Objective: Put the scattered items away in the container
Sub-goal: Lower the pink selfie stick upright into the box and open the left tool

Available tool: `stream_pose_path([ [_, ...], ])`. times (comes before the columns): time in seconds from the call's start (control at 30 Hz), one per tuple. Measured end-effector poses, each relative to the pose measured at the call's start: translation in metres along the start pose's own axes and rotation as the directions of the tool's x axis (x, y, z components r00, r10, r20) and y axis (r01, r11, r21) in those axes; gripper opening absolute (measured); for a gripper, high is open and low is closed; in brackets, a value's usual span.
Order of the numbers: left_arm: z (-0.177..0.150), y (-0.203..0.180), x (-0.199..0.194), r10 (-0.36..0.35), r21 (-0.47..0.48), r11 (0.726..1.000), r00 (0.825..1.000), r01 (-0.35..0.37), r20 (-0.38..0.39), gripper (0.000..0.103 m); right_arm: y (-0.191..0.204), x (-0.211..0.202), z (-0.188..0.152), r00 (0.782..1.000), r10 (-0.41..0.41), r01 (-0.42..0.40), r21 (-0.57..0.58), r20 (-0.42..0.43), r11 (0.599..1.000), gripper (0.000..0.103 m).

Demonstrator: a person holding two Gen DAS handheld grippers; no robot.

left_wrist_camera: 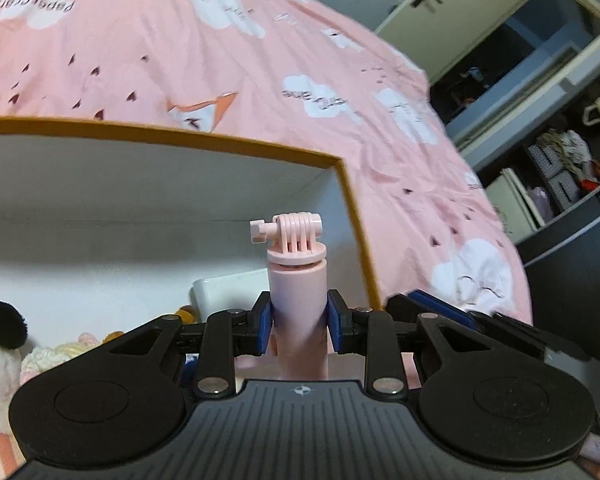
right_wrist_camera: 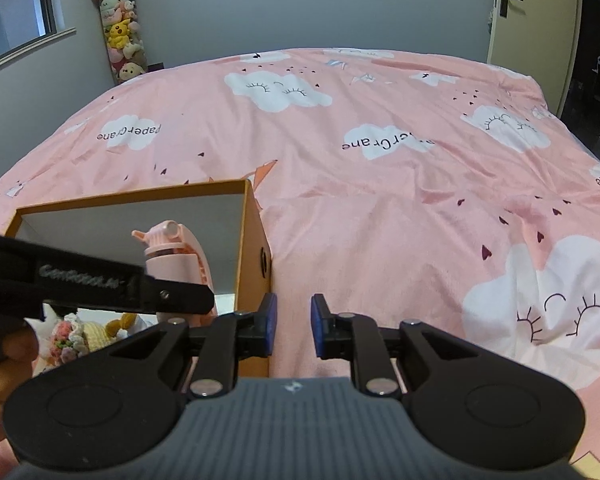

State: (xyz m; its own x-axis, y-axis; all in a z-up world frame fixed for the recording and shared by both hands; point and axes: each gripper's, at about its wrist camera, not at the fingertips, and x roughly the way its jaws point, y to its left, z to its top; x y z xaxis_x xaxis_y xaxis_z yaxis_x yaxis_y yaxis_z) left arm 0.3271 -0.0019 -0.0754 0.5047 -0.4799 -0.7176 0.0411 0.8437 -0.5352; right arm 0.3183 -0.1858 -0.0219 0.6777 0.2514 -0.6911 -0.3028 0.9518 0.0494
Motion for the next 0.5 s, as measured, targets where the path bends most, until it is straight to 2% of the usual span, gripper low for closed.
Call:
stream_pose_path([
  [0.13, 0.003, 0.005, 0.014, 0.034, -0.029, 0.999, 0.999, -0.035, -0.026, 0.033, -0.001, 0.001, -0.001, 1.000, -0.003, 0.003, 0.006, 0.001, 1.000, 0.020],
  [0.4, 0.004, 0.011, 0.027, 0.014, -0.064, 0.998, 0.999, -0.017, -0.049, 0.034, -0.002, 0.005, -0.003, 1.000, -0.009, 0.009, 0.009, -0.011, 1.000, 0.020],
  [0.5, 0.003, 0.010, 0.026, 0.028, -0.059, 0.998, 0.999, -0.030, -0.044, 0.035, 0.000, 0.005, -0.004, 1.000, -0.004, 0.004, 0.005, -0.014, 1.000, 0.020],
])
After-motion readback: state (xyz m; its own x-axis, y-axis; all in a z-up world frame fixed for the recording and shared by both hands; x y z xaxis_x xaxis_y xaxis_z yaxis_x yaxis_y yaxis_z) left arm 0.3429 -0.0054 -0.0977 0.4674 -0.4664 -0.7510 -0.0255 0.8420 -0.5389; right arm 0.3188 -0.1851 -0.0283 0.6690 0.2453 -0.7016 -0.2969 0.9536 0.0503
